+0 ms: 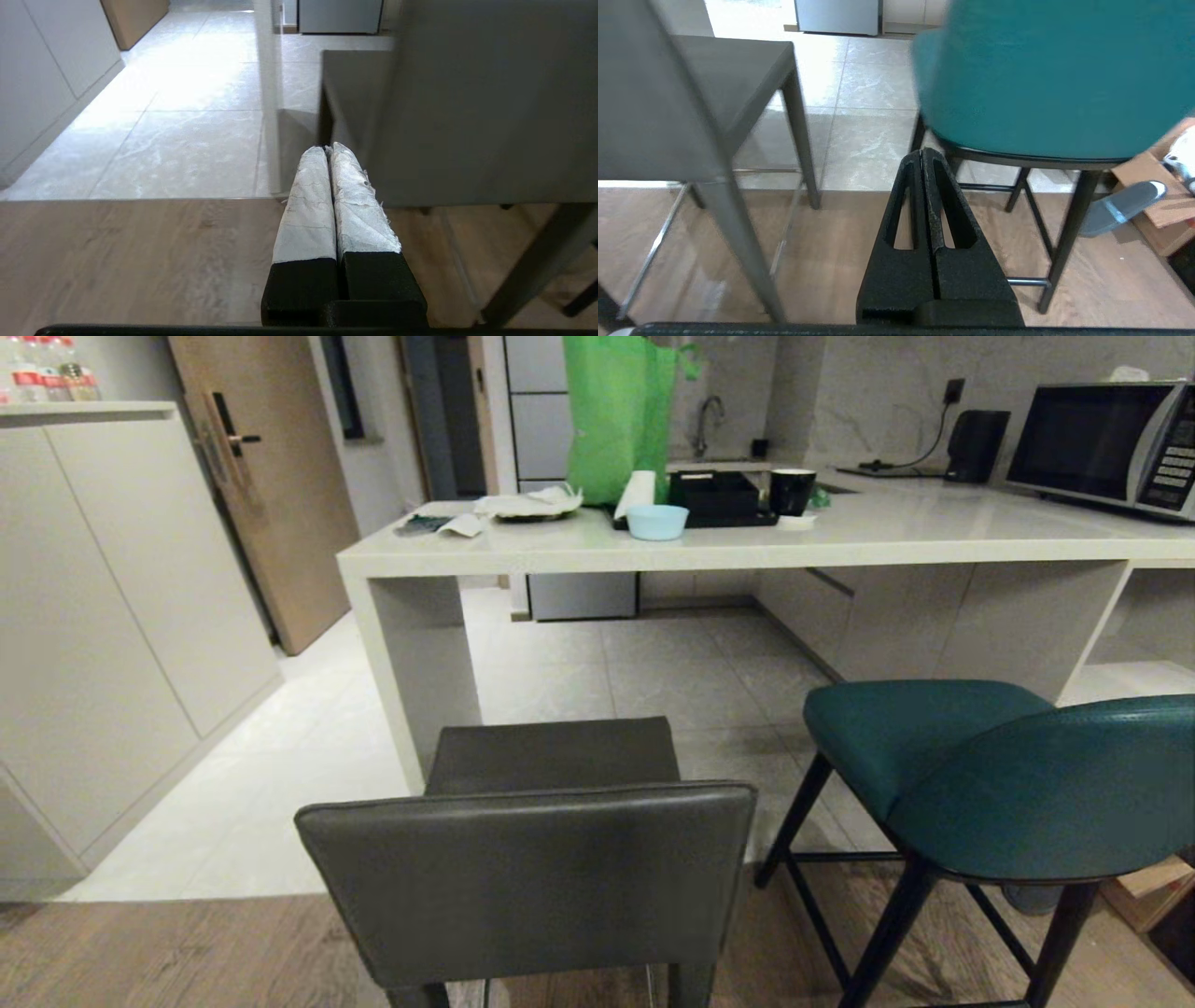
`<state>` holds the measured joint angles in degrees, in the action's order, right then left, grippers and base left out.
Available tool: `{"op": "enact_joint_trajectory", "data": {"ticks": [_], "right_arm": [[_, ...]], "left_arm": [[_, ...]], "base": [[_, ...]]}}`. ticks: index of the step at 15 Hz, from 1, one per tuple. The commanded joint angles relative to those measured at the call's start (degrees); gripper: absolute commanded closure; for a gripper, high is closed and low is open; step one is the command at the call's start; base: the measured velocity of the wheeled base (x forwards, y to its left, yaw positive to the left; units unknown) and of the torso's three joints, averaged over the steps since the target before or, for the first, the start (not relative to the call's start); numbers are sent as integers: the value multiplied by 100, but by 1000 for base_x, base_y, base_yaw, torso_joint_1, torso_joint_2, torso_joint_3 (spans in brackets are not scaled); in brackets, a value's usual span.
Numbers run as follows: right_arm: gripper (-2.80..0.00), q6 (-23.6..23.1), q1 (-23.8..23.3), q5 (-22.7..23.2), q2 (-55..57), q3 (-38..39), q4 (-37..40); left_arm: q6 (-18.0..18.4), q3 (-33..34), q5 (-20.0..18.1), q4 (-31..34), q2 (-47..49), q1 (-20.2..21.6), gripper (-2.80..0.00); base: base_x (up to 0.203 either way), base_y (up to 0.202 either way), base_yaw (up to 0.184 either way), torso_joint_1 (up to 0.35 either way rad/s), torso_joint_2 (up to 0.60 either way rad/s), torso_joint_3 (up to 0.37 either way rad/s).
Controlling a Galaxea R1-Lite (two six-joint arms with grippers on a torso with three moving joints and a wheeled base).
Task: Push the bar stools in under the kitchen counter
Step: Push the gray chair back under the dining table
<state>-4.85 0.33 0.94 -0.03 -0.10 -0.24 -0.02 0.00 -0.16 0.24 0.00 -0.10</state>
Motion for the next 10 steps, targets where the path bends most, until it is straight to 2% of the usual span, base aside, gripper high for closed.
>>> {"op": "enact_joint_trajectory", "data": {"ticks": [1,3,7,10], "right_arm": [[0,-7,2,-1,11,1,-2],[0,-16,2,-6,3,1,7],[0,-165,2,35,6,-43,23],[0,-117,2,90,849,-743,14]], "left_arm": [[2,26,7,2,9,1,0],[-4,26,5,2,9,1,0],[48,12,-10,-13,0,17,0],[-76,-666,-44,12,559,1,0]], "base": [[0,185,-2,1,7,2],[0,110,-4,4,1,-4],[0,0,0,0,0,0],[0,0,0,0,0,0]]}}
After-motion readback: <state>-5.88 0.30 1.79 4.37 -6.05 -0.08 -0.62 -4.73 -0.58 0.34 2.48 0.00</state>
